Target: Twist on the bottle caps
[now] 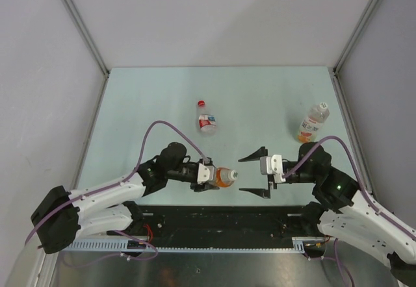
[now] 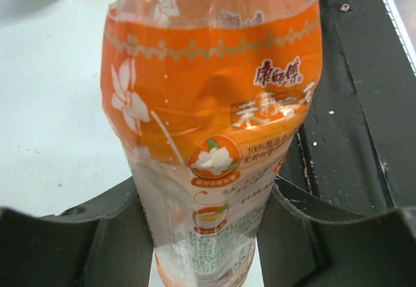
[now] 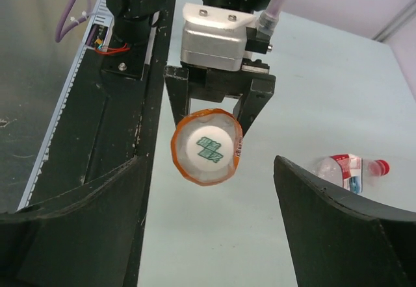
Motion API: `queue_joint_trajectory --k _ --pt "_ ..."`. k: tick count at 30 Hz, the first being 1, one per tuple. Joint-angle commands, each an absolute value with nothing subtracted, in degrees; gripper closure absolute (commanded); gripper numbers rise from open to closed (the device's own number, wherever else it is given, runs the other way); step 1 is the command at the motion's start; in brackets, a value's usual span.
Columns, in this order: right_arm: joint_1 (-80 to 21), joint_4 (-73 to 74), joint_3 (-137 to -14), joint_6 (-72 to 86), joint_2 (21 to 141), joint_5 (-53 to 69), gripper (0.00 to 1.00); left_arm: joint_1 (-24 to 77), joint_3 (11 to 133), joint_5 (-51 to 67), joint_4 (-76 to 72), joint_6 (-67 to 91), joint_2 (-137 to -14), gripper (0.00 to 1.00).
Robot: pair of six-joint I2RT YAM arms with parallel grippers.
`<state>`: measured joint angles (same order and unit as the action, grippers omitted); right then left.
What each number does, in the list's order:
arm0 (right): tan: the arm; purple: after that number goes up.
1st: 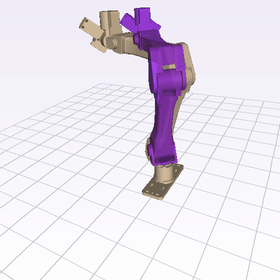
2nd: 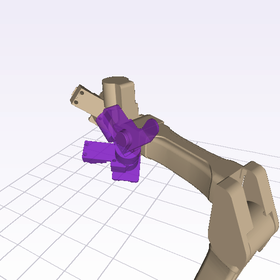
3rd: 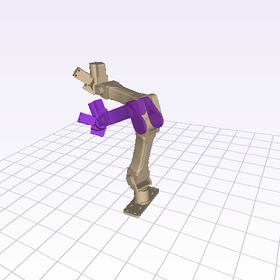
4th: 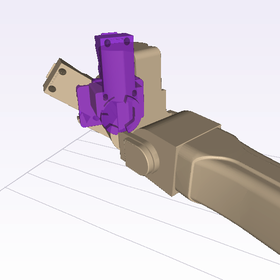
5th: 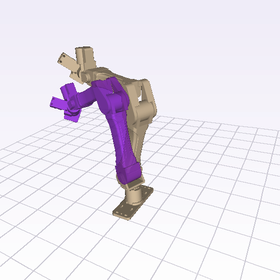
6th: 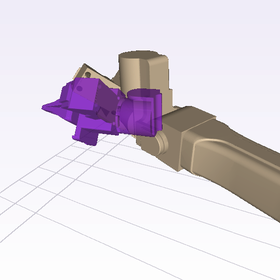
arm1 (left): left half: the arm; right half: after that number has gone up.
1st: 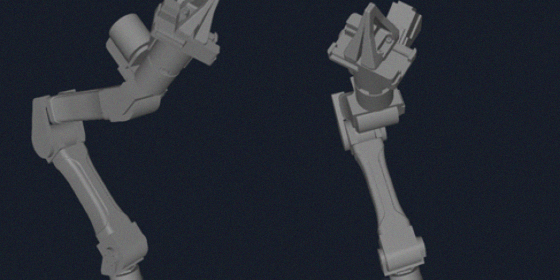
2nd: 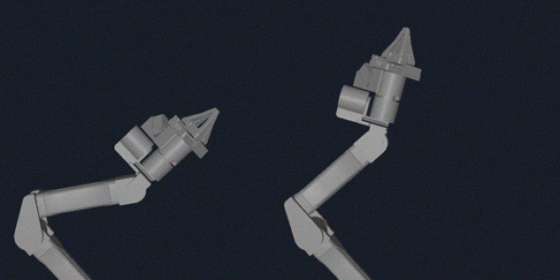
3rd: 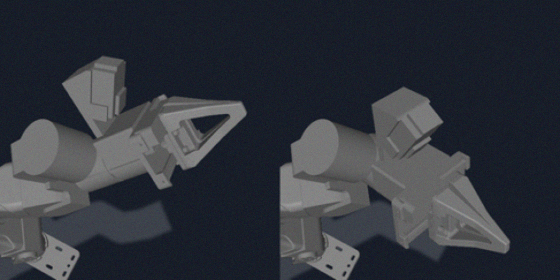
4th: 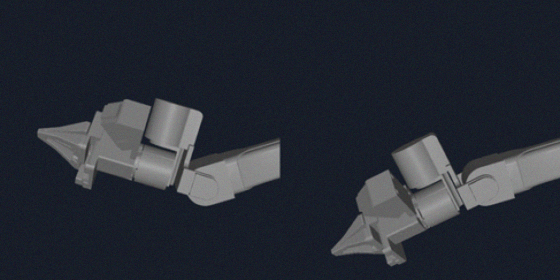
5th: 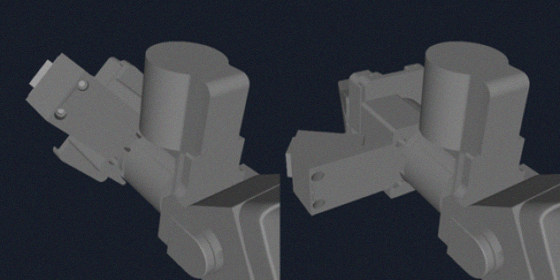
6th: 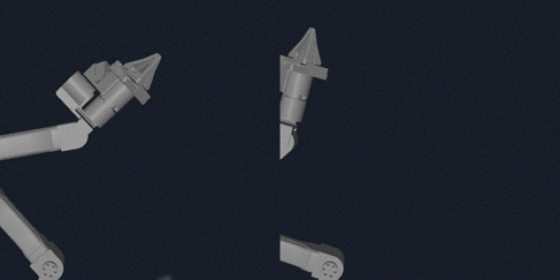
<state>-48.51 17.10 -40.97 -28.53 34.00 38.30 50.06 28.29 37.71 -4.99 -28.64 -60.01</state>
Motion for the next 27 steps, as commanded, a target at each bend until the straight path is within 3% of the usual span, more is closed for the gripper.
queue_joint_trajectory --k 1,20,23,27 --pt "-48.73 13.93 -41.22 -29.22 36.69 39.55 0.18 49.76 31.15 42.06 -3.72 -30.56 -60.25 1.00" --pt "-51.84 12.64 -41.22 -29.36 40.21 39.37 0.46 49.76 31.47 41.37 -3.60 -30.14 -60.65 0.99" --pt "-52.11 12.35 -41.26 -29.02 40.34 38.55 0.54 49.75 31.43 41.28 -3.60 -30.03 -60.57 0.99" --pt "-52.38 11.28 -41.28 -26.93 40.38 36.60 0.73 49.75 31.85 40.49 -3.60 -29.38 -60.61 0.99"
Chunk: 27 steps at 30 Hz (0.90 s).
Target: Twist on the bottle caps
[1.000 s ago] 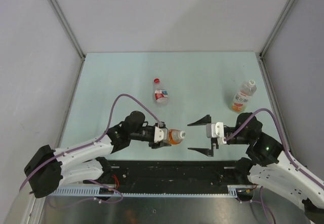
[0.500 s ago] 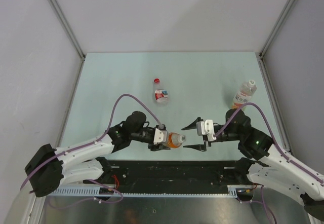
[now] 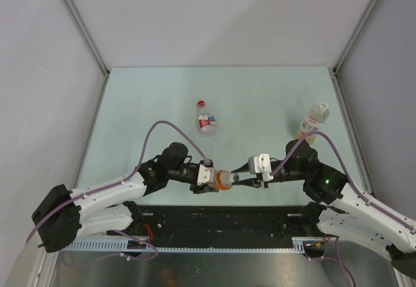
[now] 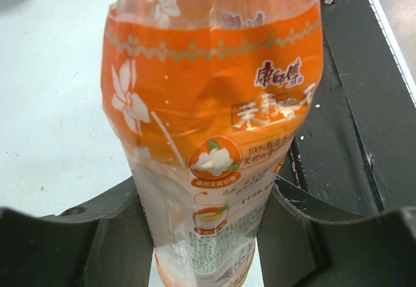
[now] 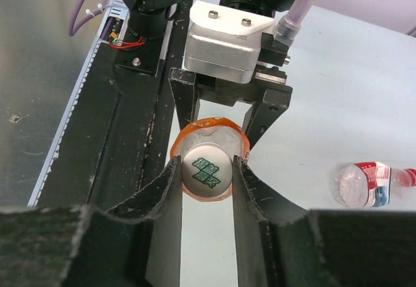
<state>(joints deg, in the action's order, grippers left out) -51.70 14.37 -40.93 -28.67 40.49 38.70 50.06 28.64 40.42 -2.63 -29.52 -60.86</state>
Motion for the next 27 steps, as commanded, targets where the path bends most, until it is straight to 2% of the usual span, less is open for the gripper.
queue_joint_trajectory --k 1,3,5,7,14,20,27 --pt "-52.38 10.87 -41.29 -25.90 40.45 35.61 0.77 49.75 32.05 40.06 -3.60 -29.23 -60.41 0.99" --pt "-52.45 10.25 -41.26 -23.31 40.63 33.05 0.84 49.75 32.56 38.12 -3.65 -29.06 -59.86 1.00" --pt "-52.51 9.40 -41.30 -19.30 40.90 29.62 0.95 49.75 33.61 34.03 -4.19 -28.14 -59.09 1.00" --pt "-52.50 8.06 -41.22 -13.35 41.49 25.14 0.99 49.79 35.03 28.50 -5.20 -26.61 -58.17 1.00" --pt "-52.58 2.08 -41.36 19.65 48.95 2.96 1.00 51.20 36.57 11.21 -14.16 -23.96 -57.94 1.00" --pt "-53.63 0.71 -41.40 37.69 53.40 -17.56 1.00 55.81 36.39 -5.30 -19.79 -23.92 -62.45 1.00" --pt "-53.95 2.14 -41.40 57.99 58.83 -28.67 1.00 59.06 35.27 -14.68 -26.48 -21.75 -67.35 1.00"
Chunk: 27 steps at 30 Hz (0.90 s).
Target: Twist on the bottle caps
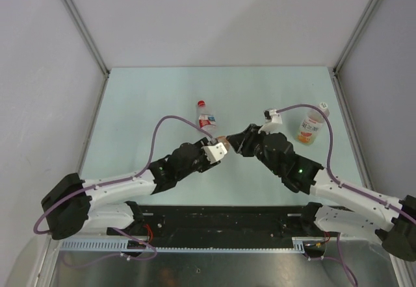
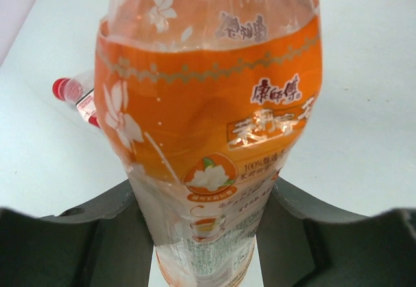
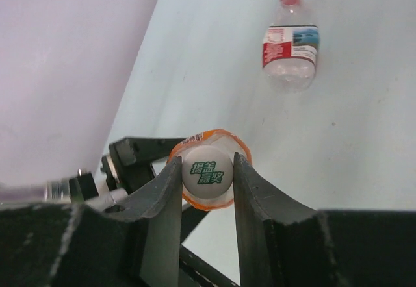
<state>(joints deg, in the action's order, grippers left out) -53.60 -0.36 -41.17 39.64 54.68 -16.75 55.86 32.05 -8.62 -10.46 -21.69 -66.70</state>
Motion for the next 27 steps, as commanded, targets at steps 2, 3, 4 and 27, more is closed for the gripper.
queue_joint_trajectory --k 2,3,4,27 --pt "-54.01 2.31 -41.40 62.09 60.15 -30.81 1.00 59.76 35.12 -17.01 -28.02 -21.30 -68.56 1.00" --pt "-54.03 2.12 -41.35 63.56 60.70 -31.67 1.00 60.25 35.01 -18.57 -28.78 -21.15 -69.22 1.00" --pt "-54.04 1.81 -41.37 64.78 61.11 -32.75 1.00 60.62 34.99 -19.96 -29.42 -20.99 -69.85 1.00" --pt "-49.29 3.90 -49.99 36.94 48.64 -19.24 0.04 61.90 26.02 -14.02 -25.78 -3.68 -61.41 1.00"
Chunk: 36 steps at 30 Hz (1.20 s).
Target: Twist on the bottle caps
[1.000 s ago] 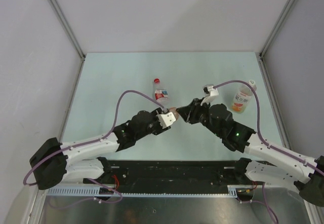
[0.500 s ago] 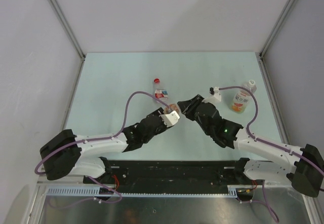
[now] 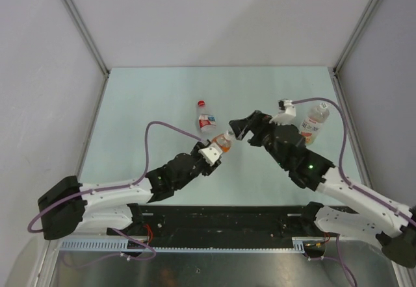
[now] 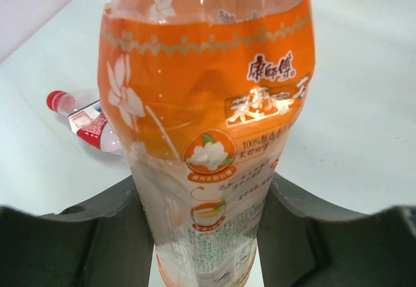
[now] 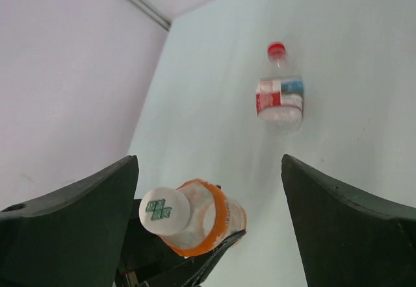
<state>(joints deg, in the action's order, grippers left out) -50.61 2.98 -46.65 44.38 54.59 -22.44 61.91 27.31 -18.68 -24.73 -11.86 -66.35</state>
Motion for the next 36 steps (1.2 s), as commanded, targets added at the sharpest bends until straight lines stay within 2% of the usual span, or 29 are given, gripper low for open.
queue_joint_trajectory --k 1,8,12,19,21,25,30,32,36 --pt "-48.95 4.59 -50.00 36.22 47.22 -19.99 0.04 61.84 26.33 -13.38 -23.75 -2.06 -60.37 1.00" --pt "-47.43 16.05 -49.92 34.47 39.99 -31.12 0.01 60.78 32.67 -10.50 -4.76 7.78 -59.71 0.99" --pt "-47.27 26.98 -49.77 38.05 38.68 -37.77 0.01 60.03 33.76 -9.67 -2.91 8.94 -62.75 0.84" --pt "-47.28 29.03 -48.00 36.91 37.83 -37.40 0.00 58.41 40.21 -10.48 -0.40 10.64 -75.67 0.71" --pt "-47.28 28.55 -47.36 36.45 37.47 -37.78 0.01 57.69 42.00 -10.35 -0.38 11.36 -79.17 0.64" --pt "-47.29 28.19 -46.64 36.58 37.22 -39.17 0.01 56.84 45.08 -10.11 -0.40 12.08 -84.43 0.44" --pt "-47.23 27.98 -46.50 34.98 37.41 -38.82 0.01 56.57 45.90 -10.48 -0.40 12.31 -84.16 0.06" --pt "-47.23 27.96 -46.50 34.52 37.68 -39.15 0.01 56.53 45.78 -10.90 -0.38 12.39 -81.42 0.02" --pt "-47.20 27.64 -46.49 33.70 38.20 -39.63 0.01 56.54 44.44 -14.47 -0.35 13.89 -71.39 0.01"
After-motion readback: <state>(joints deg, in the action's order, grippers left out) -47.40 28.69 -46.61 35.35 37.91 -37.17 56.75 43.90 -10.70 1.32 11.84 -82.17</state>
